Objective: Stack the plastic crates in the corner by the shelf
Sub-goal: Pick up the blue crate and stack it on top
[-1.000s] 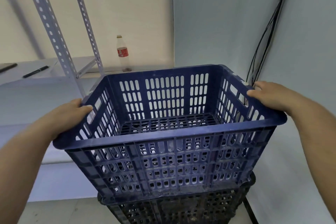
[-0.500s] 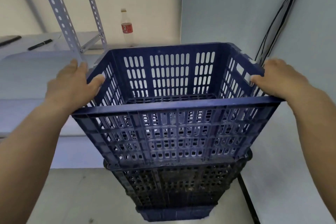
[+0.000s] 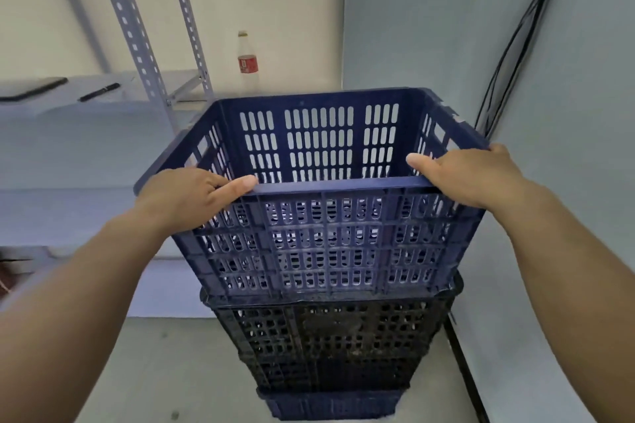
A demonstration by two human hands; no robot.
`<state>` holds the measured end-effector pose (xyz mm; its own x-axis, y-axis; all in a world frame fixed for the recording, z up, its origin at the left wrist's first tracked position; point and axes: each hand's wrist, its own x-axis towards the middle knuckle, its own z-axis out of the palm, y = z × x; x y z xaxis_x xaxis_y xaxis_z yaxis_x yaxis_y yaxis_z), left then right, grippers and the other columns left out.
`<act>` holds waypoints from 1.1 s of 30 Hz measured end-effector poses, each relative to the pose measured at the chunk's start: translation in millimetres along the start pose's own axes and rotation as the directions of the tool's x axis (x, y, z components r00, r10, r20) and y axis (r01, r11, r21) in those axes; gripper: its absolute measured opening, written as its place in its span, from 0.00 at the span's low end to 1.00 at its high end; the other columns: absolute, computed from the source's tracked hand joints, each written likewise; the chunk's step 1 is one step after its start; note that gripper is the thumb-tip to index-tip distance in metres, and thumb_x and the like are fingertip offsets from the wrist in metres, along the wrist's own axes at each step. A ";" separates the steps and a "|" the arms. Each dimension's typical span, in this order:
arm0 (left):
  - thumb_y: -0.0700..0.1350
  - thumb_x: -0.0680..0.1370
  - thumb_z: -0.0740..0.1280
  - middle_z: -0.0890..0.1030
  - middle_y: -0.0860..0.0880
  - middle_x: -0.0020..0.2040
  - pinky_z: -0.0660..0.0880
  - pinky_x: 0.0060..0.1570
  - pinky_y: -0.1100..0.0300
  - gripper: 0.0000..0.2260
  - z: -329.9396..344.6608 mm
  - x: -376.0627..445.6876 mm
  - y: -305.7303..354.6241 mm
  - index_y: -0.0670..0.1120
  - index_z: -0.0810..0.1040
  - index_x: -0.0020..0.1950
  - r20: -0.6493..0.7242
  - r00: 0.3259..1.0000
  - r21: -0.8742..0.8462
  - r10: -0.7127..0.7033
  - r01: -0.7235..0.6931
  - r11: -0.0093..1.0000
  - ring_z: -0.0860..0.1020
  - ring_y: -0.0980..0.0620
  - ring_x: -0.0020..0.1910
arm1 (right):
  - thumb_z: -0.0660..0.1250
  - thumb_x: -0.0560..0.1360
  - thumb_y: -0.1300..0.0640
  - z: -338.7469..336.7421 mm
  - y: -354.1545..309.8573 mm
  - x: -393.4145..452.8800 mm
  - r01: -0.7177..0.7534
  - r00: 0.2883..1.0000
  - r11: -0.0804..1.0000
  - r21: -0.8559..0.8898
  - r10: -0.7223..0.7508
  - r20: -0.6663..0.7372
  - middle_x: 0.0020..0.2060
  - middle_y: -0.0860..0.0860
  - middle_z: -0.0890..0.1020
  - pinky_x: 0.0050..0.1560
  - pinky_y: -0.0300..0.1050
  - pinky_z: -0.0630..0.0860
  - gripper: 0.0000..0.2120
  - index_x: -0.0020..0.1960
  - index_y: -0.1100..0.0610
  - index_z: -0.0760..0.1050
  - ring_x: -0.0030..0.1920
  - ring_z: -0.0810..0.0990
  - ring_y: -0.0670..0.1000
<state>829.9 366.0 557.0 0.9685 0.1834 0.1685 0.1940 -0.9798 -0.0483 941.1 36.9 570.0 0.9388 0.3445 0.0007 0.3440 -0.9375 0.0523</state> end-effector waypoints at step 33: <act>0.71 0.71 0.42 0.80 0.48 0.58 0.59 0.67 0.51 0.34 9.1 -24.0 -28.0 0.52 0.80 0.46 -0.090 0.986 -0.140 -0.139 0.126 0.982 0.64 0.44 0.68 | 0.30 0.63 0.23 19.5 -0.6 -25.2 -0.181 0.949 0.979 0.095 0.199 -0.244 0.59 0.51 0.80 0.68 0.58 0.63 0.48 0.52 0.48 0.79 0.71 0.65 0.56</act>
<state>802.6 389.8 545.3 0.9142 0.3098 0.2611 0.2904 -0.9504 0.1112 917.6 27.8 550.5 0.9551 0.1523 0.2543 0.1686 -0.9847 -0.0435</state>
